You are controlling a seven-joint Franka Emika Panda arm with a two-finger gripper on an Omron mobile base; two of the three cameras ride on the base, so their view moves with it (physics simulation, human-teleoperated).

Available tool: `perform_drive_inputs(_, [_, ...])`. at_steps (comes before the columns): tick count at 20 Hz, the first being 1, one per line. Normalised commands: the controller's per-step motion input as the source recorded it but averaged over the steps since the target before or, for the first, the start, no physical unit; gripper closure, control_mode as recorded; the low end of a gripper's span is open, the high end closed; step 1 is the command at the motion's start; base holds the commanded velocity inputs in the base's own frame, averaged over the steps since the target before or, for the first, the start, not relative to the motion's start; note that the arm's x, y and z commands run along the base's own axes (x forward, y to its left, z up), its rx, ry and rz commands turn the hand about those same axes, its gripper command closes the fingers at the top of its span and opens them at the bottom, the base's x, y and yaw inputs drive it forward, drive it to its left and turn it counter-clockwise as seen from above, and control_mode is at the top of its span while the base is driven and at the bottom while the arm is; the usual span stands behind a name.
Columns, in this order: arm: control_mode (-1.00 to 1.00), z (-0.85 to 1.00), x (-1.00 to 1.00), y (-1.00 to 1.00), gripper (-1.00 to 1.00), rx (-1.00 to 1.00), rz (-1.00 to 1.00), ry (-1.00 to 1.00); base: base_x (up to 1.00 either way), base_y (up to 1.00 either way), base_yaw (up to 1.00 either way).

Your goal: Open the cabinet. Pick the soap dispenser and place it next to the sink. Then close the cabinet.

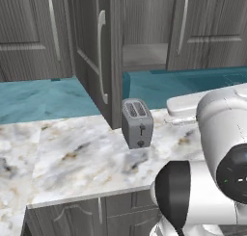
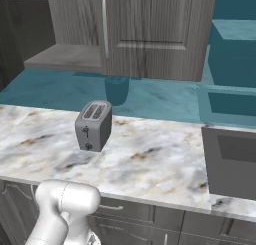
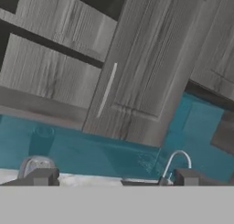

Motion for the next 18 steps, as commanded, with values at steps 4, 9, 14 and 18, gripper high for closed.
perform_drive_inputs(4, [-1.00,-0.23,0.83,-0.70,-1.00,0.08,0.22,0.07,0.00,0.00,0.00])
perform_drive_inputs(9, [-1.00,-0.18,0.88,-0.49,-1.00,0.13,0.30,0.14,0.00,0.00,0.00])
perform_drive_inputs(14, [-1.00,0.00,0.36,0.04,-1.00,0.27,0.51,0.21,0.00,0.00,0.00])
perform_drive_inputs(18, [-1.00,0.00,0.30,0.19,-1.00,0.31,0.48,0.33,0.00,0.00,0.00])
